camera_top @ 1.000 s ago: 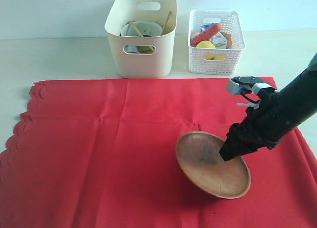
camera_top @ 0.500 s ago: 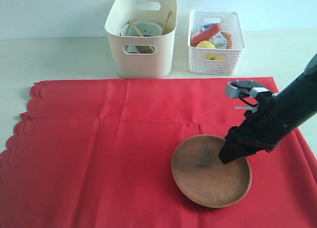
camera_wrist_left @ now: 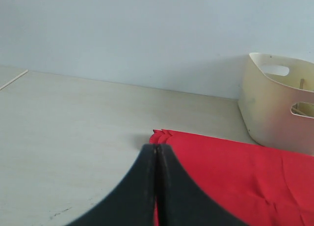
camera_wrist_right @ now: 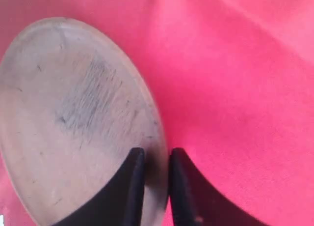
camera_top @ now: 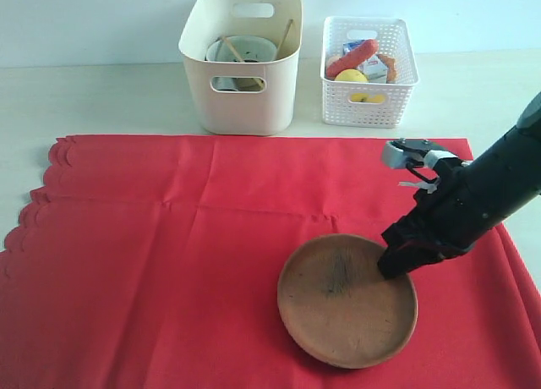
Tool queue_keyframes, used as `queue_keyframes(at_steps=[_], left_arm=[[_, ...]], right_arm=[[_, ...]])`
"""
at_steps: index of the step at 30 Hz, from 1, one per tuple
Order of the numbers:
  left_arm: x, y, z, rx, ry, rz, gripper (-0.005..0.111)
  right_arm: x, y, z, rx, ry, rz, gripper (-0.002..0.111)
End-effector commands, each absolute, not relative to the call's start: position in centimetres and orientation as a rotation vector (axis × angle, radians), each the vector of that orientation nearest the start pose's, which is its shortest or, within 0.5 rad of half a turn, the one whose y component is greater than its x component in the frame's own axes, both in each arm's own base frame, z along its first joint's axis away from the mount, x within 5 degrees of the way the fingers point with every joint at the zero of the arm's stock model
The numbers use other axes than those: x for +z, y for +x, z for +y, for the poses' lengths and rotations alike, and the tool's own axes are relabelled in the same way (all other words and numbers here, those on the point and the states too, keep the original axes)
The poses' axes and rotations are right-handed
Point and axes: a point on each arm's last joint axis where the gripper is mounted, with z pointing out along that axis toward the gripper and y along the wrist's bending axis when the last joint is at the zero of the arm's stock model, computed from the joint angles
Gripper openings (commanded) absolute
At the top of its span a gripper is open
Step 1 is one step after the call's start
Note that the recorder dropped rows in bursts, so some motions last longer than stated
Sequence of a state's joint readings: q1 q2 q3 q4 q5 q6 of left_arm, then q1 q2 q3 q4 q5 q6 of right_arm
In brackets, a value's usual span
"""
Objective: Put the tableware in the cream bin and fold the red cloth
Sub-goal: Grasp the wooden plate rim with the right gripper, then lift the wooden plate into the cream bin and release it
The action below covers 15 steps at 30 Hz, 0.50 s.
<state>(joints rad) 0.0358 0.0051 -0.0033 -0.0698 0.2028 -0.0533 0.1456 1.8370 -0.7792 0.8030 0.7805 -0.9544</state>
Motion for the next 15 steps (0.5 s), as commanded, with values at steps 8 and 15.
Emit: queue_keyframes(at_steps=[8,15], left_arm=[[19.5,5.6,0.1,-0.074,-0.121,1.679,0.0],[19.5,5.6,0.1,-0.074,-0.121,1.679,0.0]], right_arm=[[21.2,29.1,9.8,0.868,-0.704,2.55,0.0],[27.6,33.7,10.6,0.842,-0.554,2.273,0.0]])
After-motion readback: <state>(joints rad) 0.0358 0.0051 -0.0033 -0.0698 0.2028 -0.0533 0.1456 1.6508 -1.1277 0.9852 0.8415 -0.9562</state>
